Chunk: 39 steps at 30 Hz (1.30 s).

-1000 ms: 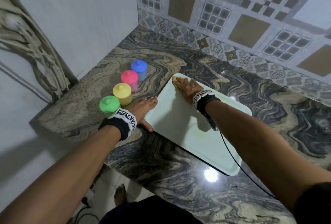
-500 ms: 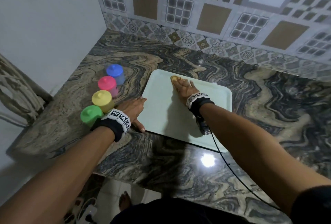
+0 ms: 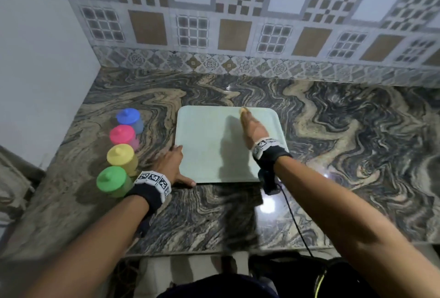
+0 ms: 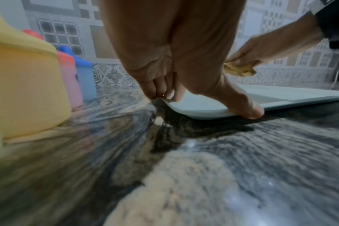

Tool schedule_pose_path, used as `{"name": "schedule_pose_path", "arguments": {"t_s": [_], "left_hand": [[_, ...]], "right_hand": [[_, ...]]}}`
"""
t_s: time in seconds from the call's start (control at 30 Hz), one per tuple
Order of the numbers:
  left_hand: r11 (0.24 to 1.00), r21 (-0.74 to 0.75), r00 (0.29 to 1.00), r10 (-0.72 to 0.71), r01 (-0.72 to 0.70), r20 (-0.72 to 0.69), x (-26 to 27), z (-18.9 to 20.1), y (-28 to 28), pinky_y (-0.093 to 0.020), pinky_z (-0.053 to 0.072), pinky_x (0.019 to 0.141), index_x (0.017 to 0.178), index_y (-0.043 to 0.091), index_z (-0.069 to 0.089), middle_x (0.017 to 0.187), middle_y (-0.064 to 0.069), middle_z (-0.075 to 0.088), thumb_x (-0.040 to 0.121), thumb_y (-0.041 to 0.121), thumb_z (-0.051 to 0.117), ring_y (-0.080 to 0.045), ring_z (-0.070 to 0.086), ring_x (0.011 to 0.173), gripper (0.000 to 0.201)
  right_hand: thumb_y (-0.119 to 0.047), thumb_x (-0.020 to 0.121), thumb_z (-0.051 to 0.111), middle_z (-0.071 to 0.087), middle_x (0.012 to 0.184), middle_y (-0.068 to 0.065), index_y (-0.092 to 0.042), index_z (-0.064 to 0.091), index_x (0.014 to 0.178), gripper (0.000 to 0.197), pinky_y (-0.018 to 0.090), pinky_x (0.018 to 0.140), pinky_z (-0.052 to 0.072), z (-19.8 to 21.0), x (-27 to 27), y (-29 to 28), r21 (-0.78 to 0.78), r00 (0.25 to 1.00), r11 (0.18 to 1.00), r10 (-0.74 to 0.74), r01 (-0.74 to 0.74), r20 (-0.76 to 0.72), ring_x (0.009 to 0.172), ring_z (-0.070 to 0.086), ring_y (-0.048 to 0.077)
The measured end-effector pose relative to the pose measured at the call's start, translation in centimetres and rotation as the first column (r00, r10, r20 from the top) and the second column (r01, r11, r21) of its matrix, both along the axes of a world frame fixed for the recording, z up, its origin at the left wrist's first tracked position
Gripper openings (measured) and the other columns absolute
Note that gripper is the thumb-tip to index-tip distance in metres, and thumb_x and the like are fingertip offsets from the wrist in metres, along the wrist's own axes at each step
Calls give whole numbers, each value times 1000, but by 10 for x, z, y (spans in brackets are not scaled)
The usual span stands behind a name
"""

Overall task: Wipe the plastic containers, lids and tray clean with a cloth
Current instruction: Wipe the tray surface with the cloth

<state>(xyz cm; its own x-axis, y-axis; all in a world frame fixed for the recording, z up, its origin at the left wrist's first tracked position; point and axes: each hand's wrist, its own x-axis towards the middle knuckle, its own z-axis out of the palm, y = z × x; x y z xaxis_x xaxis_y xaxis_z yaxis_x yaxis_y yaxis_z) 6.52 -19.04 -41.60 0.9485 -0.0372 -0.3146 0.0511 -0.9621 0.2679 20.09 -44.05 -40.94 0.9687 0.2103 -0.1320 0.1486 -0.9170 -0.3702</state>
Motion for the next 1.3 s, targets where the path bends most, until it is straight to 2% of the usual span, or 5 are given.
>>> {"name": "schedule_pose_path", "arguments": {"t_s": [0.23, 0.6, 0.97, 1.13, 1.3], "left_hand": [[994, 12, 993, -112, 112, 32, 2, -5, 25, -36, 32, 109, 143, 1, 31, 149, -15, 32, 56, 60, 83, -29, 38, 135, 117], [987, -32, 986, -158, 160, 56, 12, -22, 28, -41, 43, 102, 145, -4, 25, 150, -18, 35, 42, 69, 83, -33, 47, 129, 140], [993, -88, 996, -86, 82, -37, 15, -16, 28, -36, 34, 111, 150, -4, 16, 159, -17, 17, 52, 64, 83, -30, 32, 141, 137], [987, -162, 993, -36, 18, -110, 22, 0, 23, -35, 34, 111, 144, -1, 34, 157, -17, 21, 79, 43, 74, -31, 33, 140, 88], [983, -179, 999, -31, 28, -13, 26, 7, -4, -30, 39, 104, 142, 16, 48, 147, -9, 45, 97, 8, 46, -28, 45, 133, 45]], "right_hand": [[-18, 102, 33, 5, 164, 7, -12, 10, 156, 59, 42, 121, 6, -24, -64, 120, -144, 872, 873, 426, -467, -241, 151, 5, 26], [-15, 106, 22, 9, 162, 18, -3, 9, 154, 51, 38, 120, 10, -31, -43, -52, -335, 936, 917, -292, 216, -195, 150, 10, 32], [-19, 102, 40, 10, 162, 17, -4, 15, 154, 59, 42, 120, 8, -26, -130, 98, -141, 910, 905, 376, -401, -175, 150, 8, 33], [-21, 103, 43, 31, 158, 8, -14, 41, 147, 45, 35, 117, 21, -17, -135, 81, 26, 901, 919, 390, -393, -190, 144, 31, 26], [-28, 92, 55, 71, 103, 15, -19, 70, 103, 20, 36, 79, 51, -16, -138, 72, 76, 990, 988, 140, -138, -25, 97, 66, 35]]}}
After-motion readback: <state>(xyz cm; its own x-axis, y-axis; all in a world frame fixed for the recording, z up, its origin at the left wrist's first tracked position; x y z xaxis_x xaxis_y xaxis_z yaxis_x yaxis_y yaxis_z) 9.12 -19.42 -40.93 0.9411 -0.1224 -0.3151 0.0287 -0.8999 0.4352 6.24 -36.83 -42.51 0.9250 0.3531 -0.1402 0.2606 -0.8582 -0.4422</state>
